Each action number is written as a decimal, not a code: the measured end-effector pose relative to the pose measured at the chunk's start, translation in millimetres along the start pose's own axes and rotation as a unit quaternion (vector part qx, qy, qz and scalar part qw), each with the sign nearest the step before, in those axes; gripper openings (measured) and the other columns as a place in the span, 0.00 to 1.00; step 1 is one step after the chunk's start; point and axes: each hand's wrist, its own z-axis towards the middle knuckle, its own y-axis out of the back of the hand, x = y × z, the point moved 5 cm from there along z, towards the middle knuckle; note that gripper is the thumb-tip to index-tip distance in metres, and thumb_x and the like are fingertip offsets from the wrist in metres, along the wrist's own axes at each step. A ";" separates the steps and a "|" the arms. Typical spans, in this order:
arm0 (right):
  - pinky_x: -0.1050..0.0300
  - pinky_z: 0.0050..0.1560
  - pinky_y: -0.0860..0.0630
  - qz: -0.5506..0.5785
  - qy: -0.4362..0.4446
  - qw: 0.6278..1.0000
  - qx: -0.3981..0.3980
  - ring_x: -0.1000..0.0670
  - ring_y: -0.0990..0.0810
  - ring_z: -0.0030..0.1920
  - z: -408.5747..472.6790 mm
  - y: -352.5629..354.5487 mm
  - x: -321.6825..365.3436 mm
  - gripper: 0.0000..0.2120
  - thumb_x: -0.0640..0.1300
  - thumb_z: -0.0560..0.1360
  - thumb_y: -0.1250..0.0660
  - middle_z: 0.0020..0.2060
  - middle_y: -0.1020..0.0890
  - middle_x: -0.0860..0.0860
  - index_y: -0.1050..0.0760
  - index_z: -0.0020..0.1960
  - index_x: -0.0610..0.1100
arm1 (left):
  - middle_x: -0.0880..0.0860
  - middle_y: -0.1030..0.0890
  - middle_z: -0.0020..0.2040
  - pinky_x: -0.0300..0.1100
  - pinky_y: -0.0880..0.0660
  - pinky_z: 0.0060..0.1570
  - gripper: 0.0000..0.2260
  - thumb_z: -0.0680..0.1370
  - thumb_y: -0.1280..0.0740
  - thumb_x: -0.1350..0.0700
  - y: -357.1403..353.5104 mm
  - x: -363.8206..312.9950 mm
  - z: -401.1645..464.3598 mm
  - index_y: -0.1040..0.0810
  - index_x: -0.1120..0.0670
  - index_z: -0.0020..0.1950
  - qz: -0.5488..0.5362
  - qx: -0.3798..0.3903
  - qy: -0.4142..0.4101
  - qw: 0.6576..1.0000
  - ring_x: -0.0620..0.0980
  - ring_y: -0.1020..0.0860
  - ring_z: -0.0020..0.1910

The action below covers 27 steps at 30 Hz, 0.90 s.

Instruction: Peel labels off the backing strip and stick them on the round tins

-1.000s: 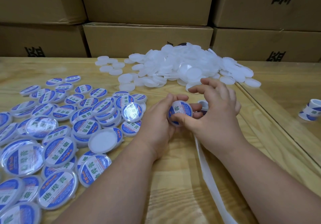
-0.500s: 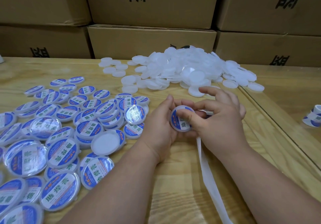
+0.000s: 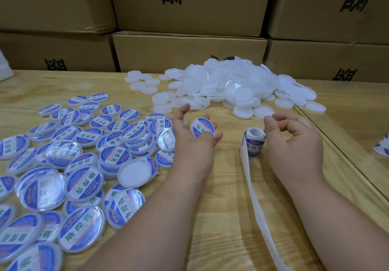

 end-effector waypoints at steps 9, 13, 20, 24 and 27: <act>0.36 0.68 0.32 0.019 -0.016 1.000 0.012 0.47 0.22 0.61 -0.5 -1.0 -4.7 0.16 0.52 0.78 0.31 0.49 0.18 0.59 0.25 0.32 0.51 | 0.39 0.43 0.79 0.37 0.20 0.45 0.45 0.75 0.38 0.69 31.6 -40.3 -15.2 0.50 0.27 0.76 0.006 -0.144 -0.223 0.964 0.33 0.25 0.64; 0.36 0.67 0.32 0.023 -0.015 1.000 0.014 0.47 0.21 0.60 -0.9 -1.4 -3.4 0.16 0.51 0.78 0.30 0.47 0.19 0.61 0.24 0.32 0.51 | 0.19 0.44 0.59 0.43 0.17 0.49 0.46 0.77 0.44 0.72 46.2 -45.6 -4.6 0.55 0.28 0.78 -0.039 -0.167 -0.189 0.967 0.43 0.32 0.75; 0.37 0.66 0.30 0.022 -0.012 0.999 0.020 0.48 0.21 0.59 -2.1 0.1 -4.0 0.16 0.50 0.78 0.30 0.45 0.19 0.61 0.23 0.32 0.49 | 0.47 0.48 0.83 0.42 0.17 0.44 0.42 0.83 0.39 0.66 55.8 -49.8 -3.2 0.57 0.25 0.76 -0.029 -0.197 -0.138 0.970 0.45 0.37 0.78; 0.53 0.60 0.28 0.040 -0.017 0.999 0.019 0.52 0.20 0.55 -2.5 1.1 -5.9 0.15 0.50 0.78 0.30 0.44 0.18 0.62 0.23 0.34 0.48 | 0.42 0.43 0.82 0.45 0.16 0.39 0.39 0.80 0.35 0.58 68.6 -59.1 -1.8 0.53 0.27 0.77 0.064 -0.197 -0.139 0.968 0.30 0.20 0.51; 0.64 0.51 0.30 0.054 -0.036 0.998 0.025 0.62 0.21 0.49 -3.8 1.5 -8.7 0.14 0.50 0.78 0.30 0.42 0.18 0.63 0.22 0.34 0.49 | 0.30 0.37 0.75 0.44 0.17 0.33 0.36 0.77 0.40 0.59 82.4 -71.1 -1.4 0.45 0.29 0.77 0.132 -0.214 -0.125 0.960 0.44 0.17 0.33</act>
